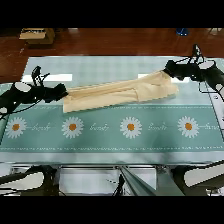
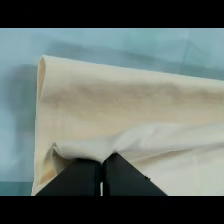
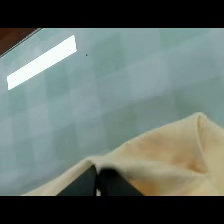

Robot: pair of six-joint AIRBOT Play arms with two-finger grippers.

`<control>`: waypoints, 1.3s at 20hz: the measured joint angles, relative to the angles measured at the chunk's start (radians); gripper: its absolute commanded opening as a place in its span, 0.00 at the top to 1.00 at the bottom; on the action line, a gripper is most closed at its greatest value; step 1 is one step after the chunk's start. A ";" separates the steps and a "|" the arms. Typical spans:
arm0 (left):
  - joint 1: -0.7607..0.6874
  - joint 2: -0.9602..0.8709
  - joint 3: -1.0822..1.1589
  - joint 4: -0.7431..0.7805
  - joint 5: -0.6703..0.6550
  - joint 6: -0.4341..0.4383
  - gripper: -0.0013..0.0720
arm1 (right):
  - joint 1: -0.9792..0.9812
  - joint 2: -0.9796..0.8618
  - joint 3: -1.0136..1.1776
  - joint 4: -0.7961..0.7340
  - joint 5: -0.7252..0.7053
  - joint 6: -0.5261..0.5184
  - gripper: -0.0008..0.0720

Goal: Fold the shirts.

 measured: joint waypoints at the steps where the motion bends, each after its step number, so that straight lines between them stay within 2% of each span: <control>1: 0.001 -0.005 0.000 0.000 0.010 -0.001 0.69 | 0.001 -0.002 0.000 -0.001 -0.002 -0.002 0.57; 3: 0.003 -0.010 0.000 -0.003 0.017 -0.001 0.44 | -0.003 0.004 0.001 -0.003 0.004 -0.026 0.57; 4: 0.005 -0.011 0.000 -0.003 0.012 -0.001 0.38 | -0.009 0.014 0.001 -0.014 0.014 -0.045 0.57; 5: 0.006 -0.011 0.000 -0.004 0.001 0.000 0.35 | -0.018 0.027 0.003 -0.042 0.026 -0.058 0.51; 6: 0.009 -0.011 0.000 -0.004 -0.014 0.003 0.35 | -0.029 0.042 0.008 -0.092 0.039 -0.067 0.38; 8: 0.013 -0.011 0.000 -0.005 -0.057 0.012 0.35 | -0.054 0.066 0.026 -0.233 0.084 -0.044 0.25; 10: 0.014 -0.011 0.000 -0.005 -0.103 0.033 0.35 | -0.084 0.079 0.043 -0.376 0.143 0.011 0.24; 12: 0.015 -0.008 0.000 -0.005 -0.148 0.061 0.35 | -0.123 0.075 0.053 -0.441 0.209 0.035 0.17; 17: 0.016 -0.003 0.000 -0.005 -0.197 0.105 0.38 | -0.194 -0.015 0.061 -0.312 0.385 0.026 0.17; 22: 0.016 -0.003 0.000 -0.005 -0.214 0.116 0.38 | -0.162 -0.106 0.063 -0.093 0.433 -0.016 0.18; 23: 0.016 -0.003 0.000 -0.006 -0.212 0.116 0.39 | -0.144 -0.122 0.064 -0.051 0.436 -0.025 0.22; 24: 0.016 -0.003 0.000 -0.006 -0.212 0.117 0.48 | -0.125 -0.136 0.064 -0.017 0.441 -0.032 0.49; 25: 0.016 -0.003 0.000 -0.006 -0.211 0.117 0.64 | -0.108 -0.146 0.064 -0.008 0.439 -0.042 0.84; 26: 0.016 -0.003 0.000 -0.006 -0.209 0.118 0.85 | -0.091 -0.153 0.064 -0.008 0.438 -0.054 0.96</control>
